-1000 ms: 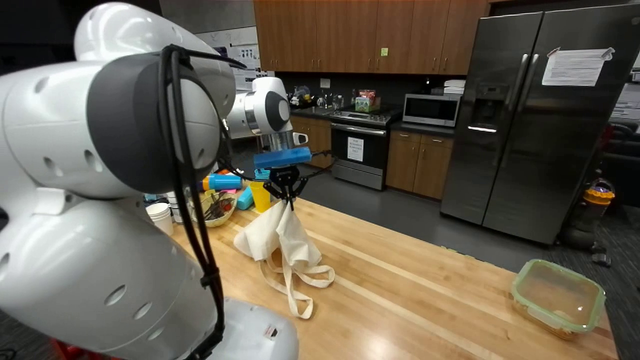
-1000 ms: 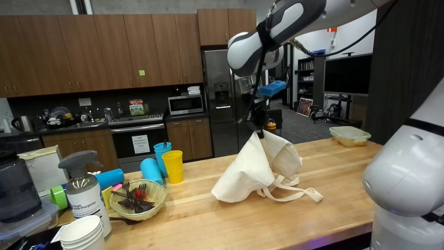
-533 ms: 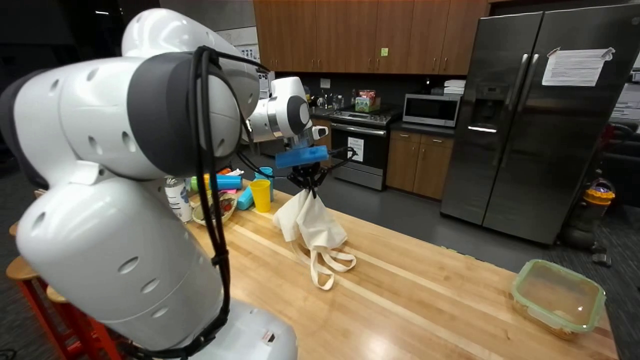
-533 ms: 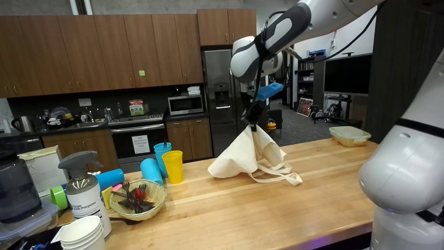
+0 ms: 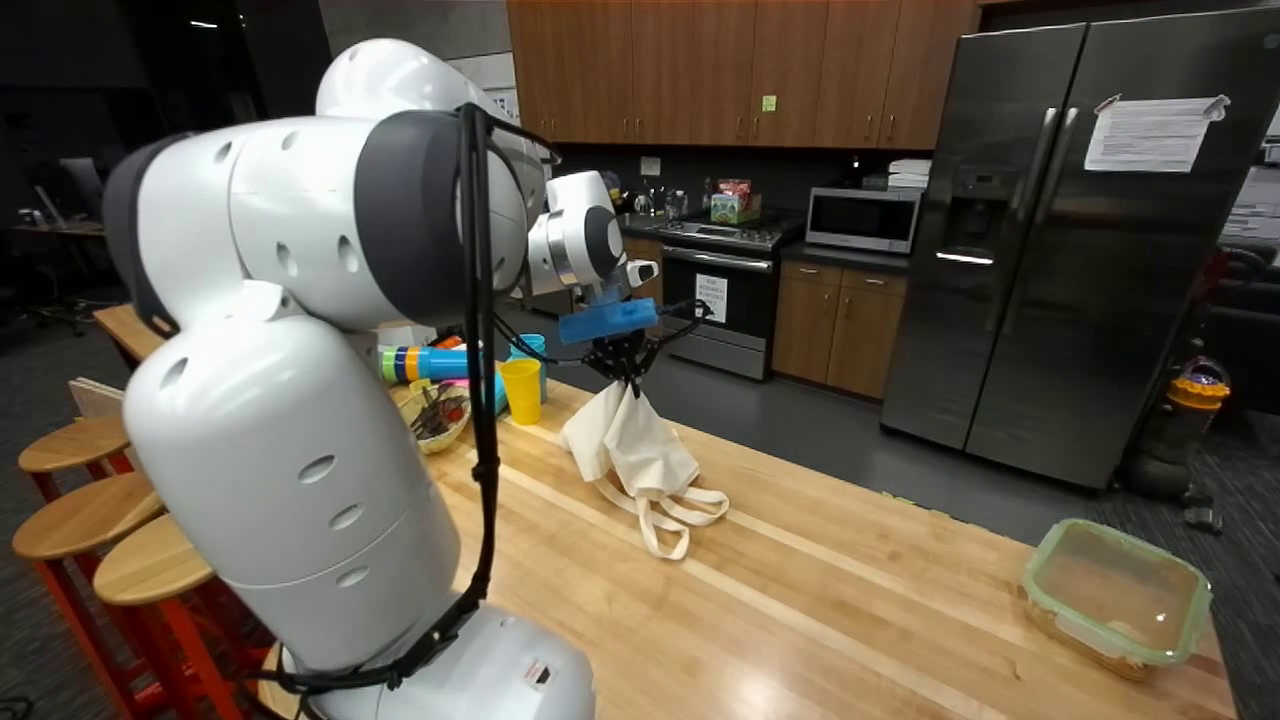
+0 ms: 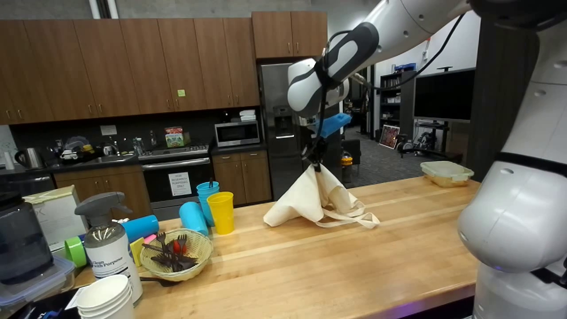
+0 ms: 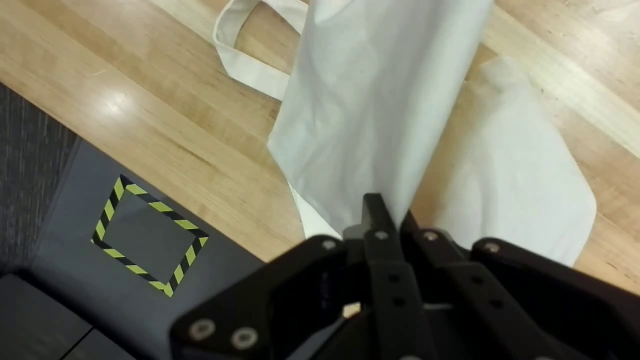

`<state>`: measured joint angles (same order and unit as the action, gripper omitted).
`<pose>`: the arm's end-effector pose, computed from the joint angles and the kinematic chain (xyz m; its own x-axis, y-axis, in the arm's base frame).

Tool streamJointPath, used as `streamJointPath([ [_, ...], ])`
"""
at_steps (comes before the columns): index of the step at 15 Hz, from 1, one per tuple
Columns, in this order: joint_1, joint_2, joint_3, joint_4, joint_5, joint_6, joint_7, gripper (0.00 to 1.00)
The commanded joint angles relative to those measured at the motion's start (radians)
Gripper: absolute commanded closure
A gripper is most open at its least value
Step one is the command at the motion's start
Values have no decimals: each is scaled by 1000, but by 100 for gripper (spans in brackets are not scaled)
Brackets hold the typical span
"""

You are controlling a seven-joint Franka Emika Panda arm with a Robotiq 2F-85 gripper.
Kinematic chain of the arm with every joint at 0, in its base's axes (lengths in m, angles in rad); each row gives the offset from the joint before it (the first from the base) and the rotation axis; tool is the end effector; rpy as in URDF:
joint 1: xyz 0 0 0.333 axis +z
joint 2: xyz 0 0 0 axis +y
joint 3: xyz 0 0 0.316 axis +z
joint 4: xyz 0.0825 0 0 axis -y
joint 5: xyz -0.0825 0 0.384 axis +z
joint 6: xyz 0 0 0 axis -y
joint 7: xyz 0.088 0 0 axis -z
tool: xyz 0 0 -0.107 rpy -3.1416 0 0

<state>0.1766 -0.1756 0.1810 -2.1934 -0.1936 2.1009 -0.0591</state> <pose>0.4755 0.1709 0.4672 0.8700 0.4898 0.0564 0.4696 -0.8581 0.2077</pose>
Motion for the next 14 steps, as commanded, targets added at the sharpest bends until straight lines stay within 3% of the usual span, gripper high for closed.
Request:
streamJointPath([
  [1, -8, 22, 2, 40, -22, -12, 13, 99],
  [14, 15, 42, 38, 48, -48, -89, 23, 99],
])
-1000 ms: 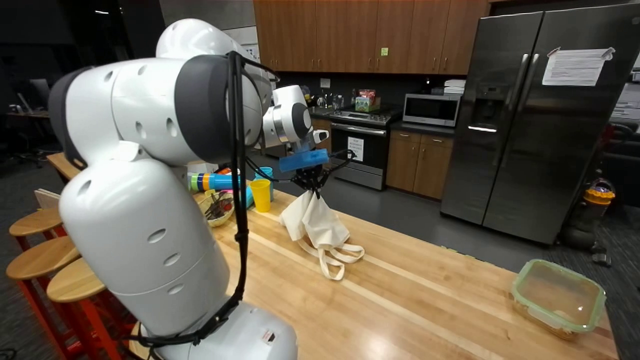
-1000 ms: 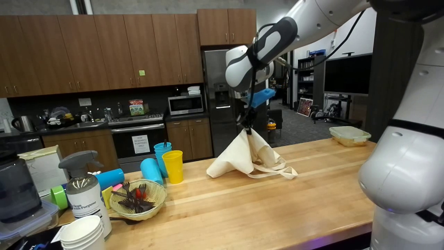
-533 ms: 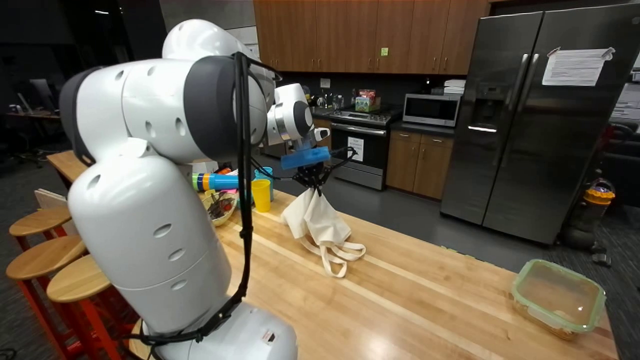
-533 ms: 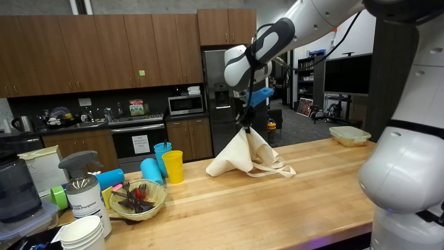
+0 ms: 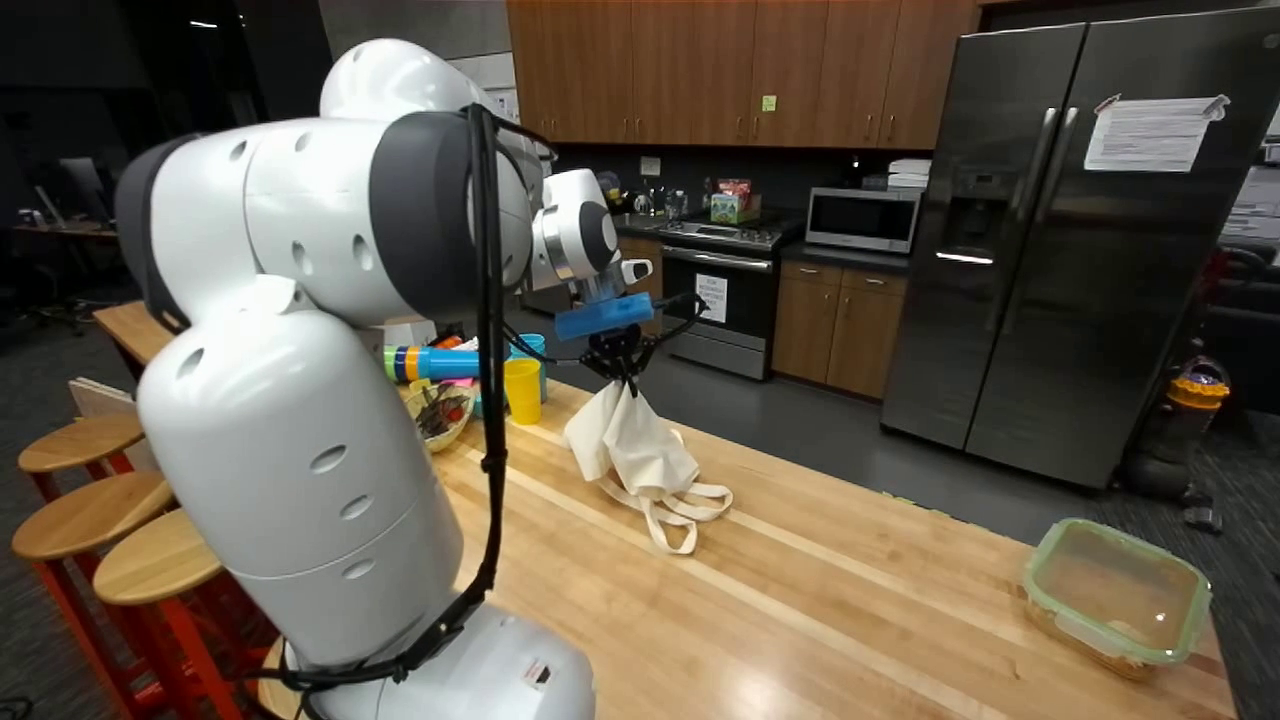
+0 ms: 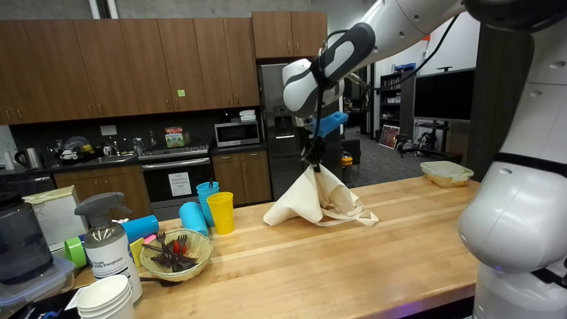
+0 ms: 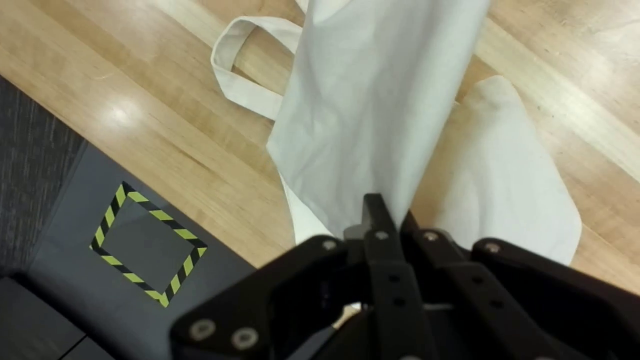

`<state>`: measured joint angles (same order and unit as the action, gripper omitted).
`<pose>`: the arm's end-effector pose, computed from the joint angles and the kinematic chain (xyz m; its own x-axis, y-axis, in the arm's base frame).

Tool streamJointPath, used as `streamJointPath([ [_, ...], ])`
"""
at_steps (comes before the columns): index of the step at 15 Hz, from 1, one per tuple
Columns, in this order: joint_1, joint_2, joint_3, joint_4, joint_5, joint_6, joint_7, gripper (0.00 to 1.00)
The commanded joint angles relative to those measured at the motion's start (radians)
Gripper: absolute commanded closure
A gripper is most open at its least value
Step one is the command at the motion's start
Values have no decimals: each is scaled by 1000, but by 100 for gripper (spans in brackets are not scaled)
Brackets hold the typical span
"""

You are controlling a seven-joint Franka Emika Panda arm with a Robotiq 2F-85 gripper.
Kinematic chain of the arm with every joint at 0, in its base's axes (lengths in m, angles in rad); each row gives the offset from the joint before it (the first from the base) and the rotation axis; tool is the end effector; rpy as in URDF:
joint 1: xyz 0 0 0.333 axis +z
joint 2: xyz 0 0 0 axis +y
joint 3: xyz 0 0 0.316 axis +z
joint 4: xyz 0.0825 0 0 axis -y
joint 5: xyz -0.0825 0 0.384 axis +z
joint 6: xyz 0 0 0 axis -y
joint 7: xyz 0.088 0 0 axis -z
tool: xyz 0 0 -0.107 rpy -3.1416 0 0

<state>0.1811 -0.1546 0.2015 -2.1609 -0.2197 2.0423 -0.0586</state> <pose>0.4752 0.1814 0.4669 0.8591 0.5117 0.0066 0.4969 -0.8373 0.2281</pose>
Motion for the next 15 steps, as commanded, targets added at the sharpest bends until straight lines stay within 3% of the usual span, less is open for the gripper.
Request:
streamJointPath([
  [1, 17, 30, 26, 15, -19, -36, 25, 99],
  [7, 62, 101, 71, 15, -4, -62, 49, 99],
  [15, 79, 135, 73, -4, 0, -62, 44, 96],
])
